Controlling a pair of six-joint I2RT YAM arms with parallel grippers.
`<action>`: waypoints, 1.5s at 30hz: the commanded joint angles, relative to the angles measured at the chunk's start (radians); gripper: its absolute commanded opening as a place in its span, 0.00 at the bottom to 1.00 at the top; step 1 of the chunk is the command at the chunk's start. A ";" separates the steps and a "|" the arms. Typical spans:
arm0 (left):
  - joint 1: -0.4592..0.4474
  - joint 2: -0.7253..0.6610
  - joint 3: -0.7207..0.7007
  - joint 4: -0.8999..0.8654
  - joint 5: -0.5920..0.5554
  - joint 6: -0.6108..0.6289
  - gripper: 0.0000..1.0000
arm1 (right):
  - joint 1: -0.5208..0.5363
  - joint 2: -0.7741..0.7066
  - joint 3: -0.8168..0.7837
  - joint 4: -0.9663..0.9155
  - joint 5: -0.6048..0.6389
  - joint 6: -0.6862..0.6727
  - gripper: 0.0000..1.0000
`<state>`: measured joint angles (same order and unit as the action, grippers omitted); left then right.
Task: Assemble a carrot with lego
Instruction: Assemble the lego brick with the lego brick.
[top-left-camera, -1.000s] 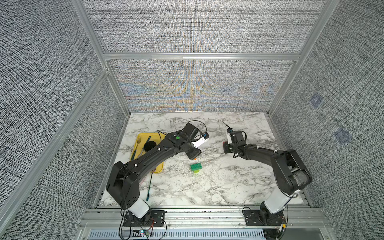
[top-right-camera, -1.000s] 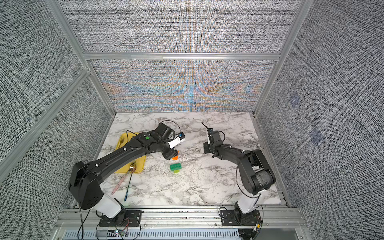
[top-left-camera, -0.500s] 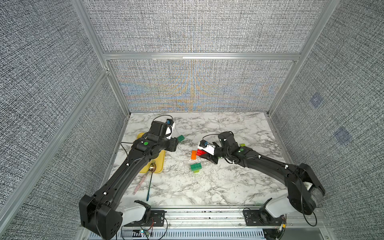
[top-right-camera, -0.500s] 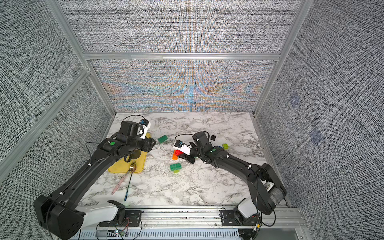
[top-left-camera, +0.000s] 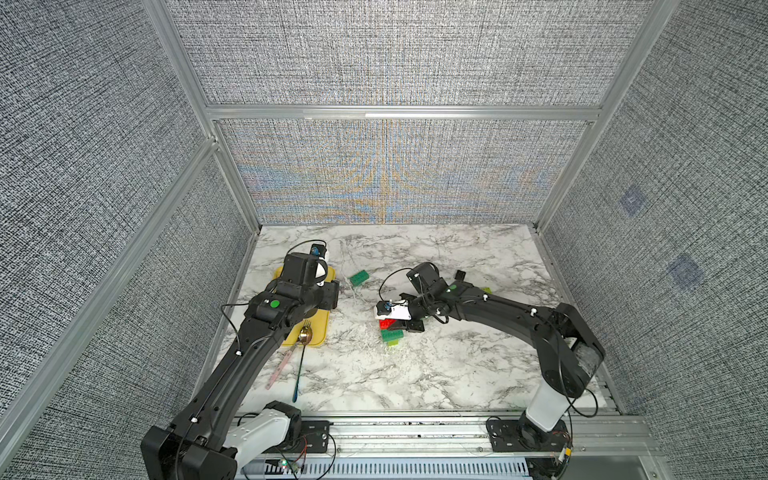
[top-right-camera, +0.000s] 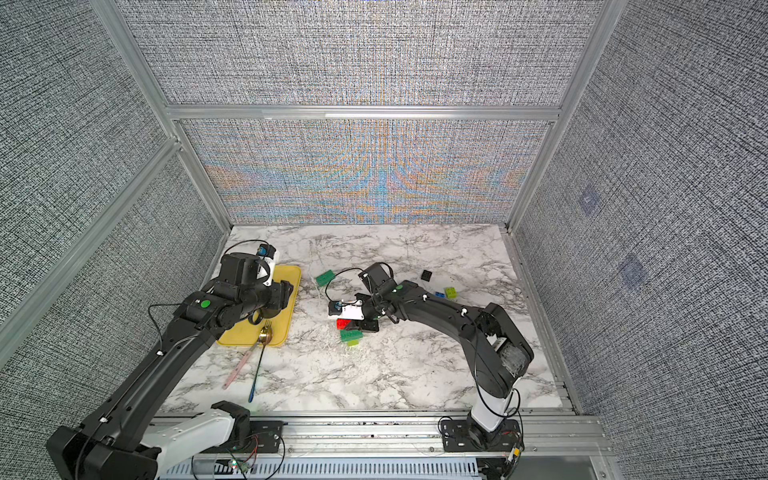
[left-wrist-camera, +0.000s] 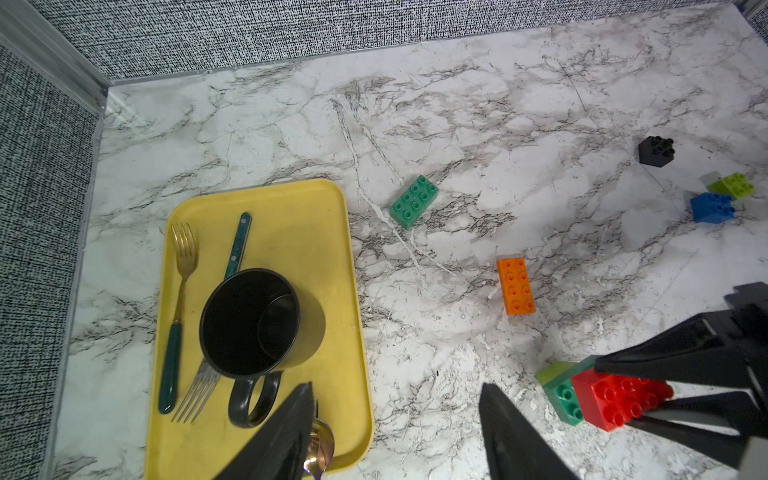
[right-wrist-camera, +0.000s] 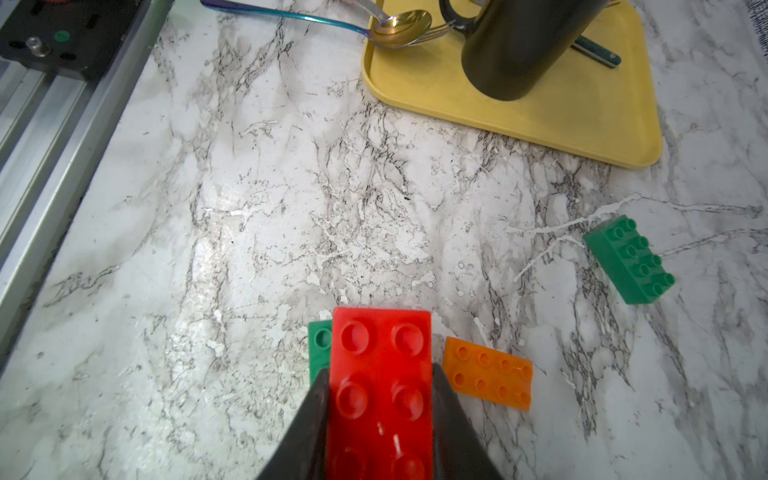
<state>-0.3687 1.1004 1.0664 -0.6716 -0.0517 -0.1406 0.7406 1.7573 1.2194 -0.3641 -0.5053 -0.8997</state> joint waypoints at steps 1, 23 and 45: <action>0.002 0.005 -0.003 0.007 -0.003 0.011 0.67 | 0.002 0.014 0.012 -0.070 0.000 -0.044 0.21; 0.002 0.013 -0.001 0.003 0.040 0.029 0.67 | -0.003 0.087 0.065 -0.141 -0.025 -0.098 0.21; 0.002 0.002 -0.003 0.009 0.056 0.037 0.67 | -0.016 0.119 0.069 -0.182 -0.012 -0.107 0.21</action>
<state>-0.3687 1.1038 1.0634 -0.6716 -0.0010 -0.1120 0.7223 1.8748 1.3022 -0.5110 -0.5583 -1.0126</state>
